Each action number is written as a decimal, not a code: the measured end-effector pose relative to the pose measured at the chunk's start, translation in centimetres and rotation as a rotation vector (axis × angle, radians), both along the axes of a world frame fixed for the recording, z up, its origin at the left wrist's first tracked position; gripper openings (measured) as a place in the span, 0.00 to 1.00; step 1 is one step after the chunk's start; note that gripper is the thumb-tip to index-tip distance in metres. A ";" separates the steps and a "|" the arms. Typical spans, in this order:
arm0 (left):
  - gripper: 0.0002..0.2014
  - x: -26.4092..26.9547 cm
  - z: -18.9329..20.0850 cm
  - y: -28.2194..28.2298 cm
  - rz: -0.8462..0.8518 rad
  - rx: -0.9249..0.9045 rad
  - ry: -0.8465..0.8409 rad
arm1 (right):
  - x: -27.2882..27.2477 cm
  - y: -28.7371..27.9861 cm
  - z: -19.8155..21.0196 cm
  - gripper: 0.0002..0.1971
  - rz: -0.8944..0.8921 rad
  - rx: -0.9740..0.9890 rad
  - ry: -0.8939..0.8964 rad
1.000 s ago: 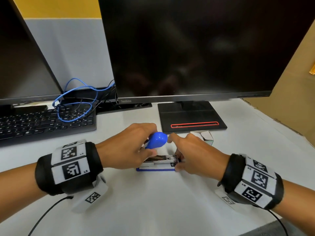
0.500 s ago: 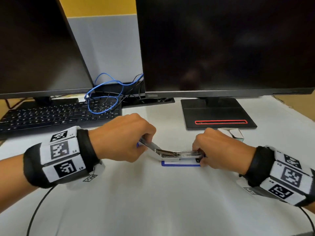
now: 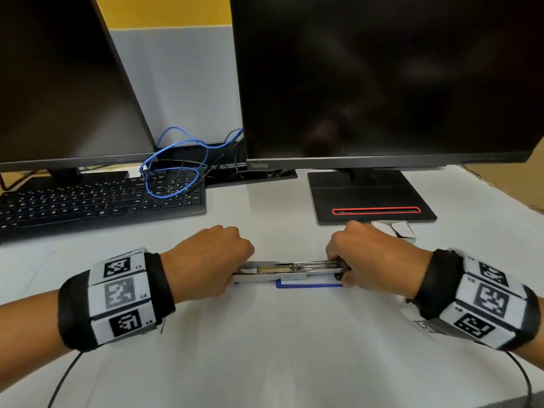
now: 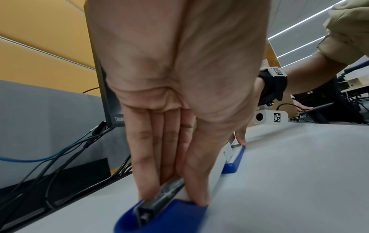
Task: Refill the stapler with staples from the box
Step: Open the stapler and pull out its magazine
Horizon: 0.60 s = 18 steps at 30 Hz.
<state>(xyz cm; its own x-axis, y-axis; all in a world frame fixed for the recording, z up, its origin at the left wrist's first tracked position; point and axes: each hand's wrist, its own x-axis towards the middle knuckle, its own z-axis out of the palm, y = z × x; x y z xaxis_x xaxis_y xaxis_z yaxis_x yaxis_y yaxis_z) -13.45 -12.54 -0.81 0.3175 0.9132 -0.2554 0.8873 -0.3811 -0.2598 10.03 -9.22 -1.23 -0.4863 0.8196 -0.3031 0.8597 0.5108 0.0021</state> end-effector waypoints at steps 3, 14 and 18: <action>0.05 0.0 0.0 -0.1 0.006 -0.007 -0.009 | 0.1 0.0 -0.1 0.13 -0.004 0.000 -0.003; 0.09 0.0 1.0 0.6 0.020 -0.090 -0.051 | 0.8 -0.3 -0.9 0.13 -0.002 0.006 -0.004; 0.16 1.3 2.0 1.5 -0.040 -0.088 -0.148 | 1.9 -0.7 -0.2 0.15 -0.012 0.021 0.095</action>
<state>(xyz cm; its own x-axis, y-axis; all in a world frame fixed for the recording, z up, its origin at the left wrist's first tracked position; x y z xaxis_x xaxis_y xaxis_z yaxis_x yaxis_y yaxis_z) -12.19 -11.00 1.15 0.3929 0.8754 -0.2816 0.8972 -0.4321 -0.0915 11.89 -9.89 -1.47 -0.5023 0.8310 -0.2389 0.8624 0.5015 -0.0689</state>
